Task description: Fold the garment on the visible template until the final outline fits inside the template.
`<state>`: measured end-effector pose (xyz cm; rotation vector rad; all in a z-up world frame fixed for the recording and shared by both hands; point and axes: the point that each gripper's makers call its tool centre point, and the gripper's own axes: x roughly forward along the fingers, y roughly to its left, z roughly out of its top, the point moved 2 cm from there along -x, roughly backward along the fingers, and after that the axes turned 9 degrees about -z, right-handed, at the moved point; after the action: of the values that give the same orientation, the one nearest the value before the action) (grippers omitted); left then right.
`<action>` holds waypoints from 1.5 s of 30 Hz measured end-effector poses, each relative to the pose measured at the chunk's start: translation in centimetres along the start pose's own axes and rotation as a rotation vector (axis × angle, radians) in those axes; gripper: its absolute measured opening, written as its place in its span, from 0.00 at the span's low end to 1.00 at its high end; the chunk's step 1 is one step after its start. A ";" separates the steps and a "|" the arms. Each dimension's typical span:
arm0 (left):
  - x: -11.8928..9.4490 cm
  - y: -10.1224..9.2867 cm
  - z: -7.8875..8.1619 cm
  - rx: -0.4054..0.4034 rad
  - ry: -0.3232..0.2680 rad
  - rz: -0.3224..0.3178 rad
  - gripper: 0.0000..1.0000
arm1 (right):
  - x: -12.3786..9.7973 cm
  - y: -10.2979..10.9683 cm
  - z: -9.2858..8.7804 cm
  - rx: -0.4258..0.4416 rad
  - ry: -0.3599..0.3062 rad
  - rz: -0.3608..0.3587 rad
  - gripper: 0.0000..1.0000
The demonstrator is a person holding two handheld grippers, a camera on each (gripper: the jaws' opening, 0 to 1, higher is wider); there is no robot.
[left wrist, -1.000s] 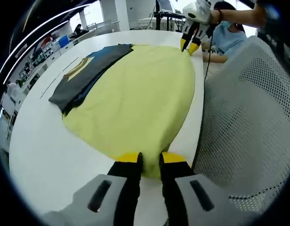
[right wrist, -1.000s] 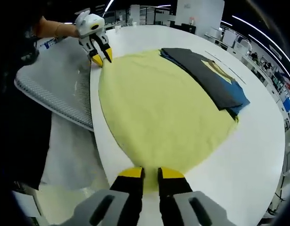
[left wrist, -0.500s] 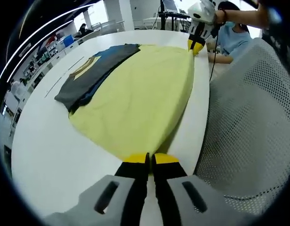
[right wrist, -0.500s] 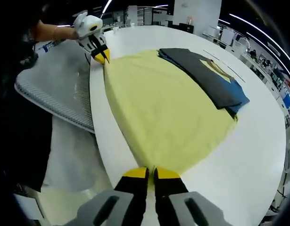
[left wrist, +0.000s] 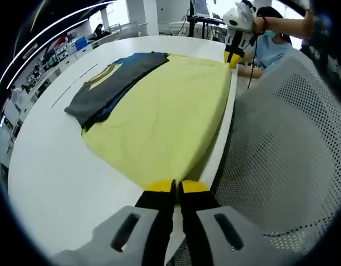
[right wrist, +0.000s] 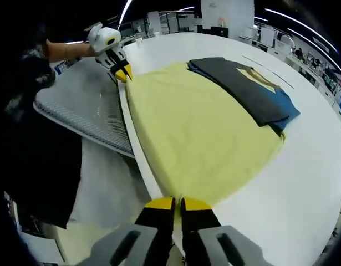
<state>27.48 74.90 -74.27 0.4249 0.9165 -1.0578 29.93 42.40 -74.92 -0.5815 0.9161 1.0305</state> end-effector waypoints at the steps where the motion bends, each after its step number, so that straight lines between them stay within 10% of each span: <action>1: 0.0 -0.1 0.0 0.002 0.000 -0.003 0.00 | -0.1 0.2 -0.1 0.001 0.001 0.006 0.00; 17: -0.5 -3.2 -0.7 0.002 0.016 -0.106 0.00 | -1.5 2.5 -1.1 -0.016 0.033 0.104 0.00; 45: -4.3 2.6 4.7 0.010 -0.113 0.091 0.00 | -4.8 -3.8 4.8 0.043 -0.178 -0.089 0.00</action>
<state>31.08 75.24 -68.38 0.4074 0.7853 -0.9934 34.09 42.26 -68.35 -0.4817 0.7472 0.9633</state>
